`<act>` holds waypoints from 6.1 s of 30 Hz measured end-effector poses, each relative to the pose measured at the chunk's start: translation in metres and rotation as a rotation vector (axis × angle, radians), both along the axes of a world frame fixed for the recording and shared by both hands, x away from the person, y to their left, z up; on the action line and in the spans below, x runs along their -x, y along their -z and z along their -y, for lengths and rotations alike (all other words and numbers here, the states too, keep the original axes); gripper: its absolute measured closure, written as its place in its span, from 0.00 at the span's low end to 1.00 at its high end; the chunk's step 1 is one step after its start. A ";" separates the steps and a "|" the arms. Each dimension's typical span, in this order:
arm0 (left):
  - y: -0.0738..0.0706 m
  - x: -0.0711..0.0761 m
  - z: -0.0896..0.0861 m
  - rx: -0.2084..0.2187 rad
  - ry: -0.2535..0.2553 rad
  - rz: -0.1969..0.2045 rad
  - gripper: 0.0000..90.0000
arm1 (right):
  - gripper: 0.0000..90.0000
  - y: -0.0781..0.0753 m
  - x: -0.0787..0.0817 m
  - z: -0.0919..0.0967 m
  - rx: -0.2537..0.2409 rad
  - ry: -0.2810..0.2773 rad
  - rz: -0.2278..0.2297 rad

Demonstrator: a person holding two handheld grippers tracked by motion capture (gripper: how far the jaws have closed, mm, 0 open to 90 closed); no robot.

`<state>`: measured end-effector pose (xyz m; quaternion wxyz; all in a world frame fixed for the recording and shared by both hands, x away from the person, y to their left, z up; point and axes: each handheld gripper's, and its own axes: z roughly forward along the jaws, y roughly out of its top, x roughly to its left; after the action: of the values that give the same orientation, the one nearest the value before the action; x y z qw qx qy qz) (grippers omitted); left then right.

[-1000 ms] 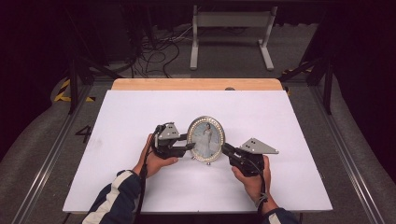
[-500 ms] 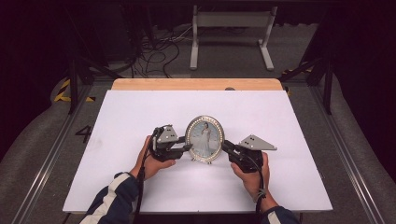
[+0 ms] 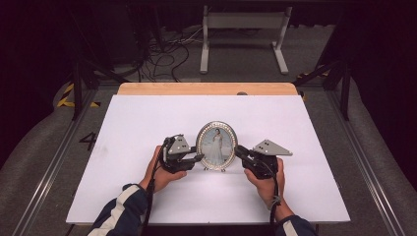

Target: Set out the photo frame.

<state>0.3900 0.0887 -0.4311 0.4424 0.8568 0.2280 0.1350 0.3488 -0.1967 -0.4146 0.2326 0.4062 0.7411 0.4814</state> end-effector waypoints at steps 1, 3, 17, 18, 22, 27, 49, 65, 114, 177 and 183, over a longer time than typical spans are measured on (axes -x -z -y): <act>0.000 0.000 0.000 0.000 0.000 0.000 0.71 | 0.90 0.000 0.000 0.000 0.000 0.000 0.000; 0.000 0.000 0.001 -0.008 0.001 0.003 0.71 | 0.89 0.000 -0.001 0.000 0.007 -0.002 0.005; 0.001 0.001 0.000 -0.023 0.017 0.013 0.71 | 0.90 -0.001 -0.002 -0.001 0.032 -0.006 0.014; 0.001 0.001 0.001 -0.023 0.018 0.013 0.71 | 0.90 -0.001 -0.001 -0.001 0.043 -0.003 0.022; 0.001 0.001 0.001 -0.026 0.020 0.021 0.71 | 0.91 0.000 -0.001 -0.001 0.047 -0.002 0.020; 0.002 0.000 0.000 -0.024 0.025 0.023 0.71 | 0.91 0.000 -0.001 -0.001 0.048 -0.001 0.023; 0.004 -0.002 0.002 -0.032 0.019 0.023 0.72 | 0.87 0.003 -0.003 0.001 0.054 -0.003 0.018; 0.000 0.000 -0.001 -0.023 0.003 0.051 0.69 | 0.81 0.001 -0.003 0.004 0.074 -0.038 0.032; -0.012 0.022 -0.011 -0.138 -0.030 0.170 0.18 | 0.29 0.000 0.004 0.012 0.306 -0.081 0.046; 0.002 0.055 -0.101 -0.176 -0.137 0.179 0.09 | 0.23 0.007 0.025 0.060 0.338 -0.011 0.074; 0.005 0.059 -0.110 -0.192 -0.147 0.176 0.09 | 0.23 0.011 0.029 0.072 0.343 0.015 0.062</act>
<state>0.3307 0.1985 -0.4359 0.3657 0.8610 0.2364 0.2627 0.3197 -0.2689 -0.4252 0.3248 0.3509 0.8019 0.3583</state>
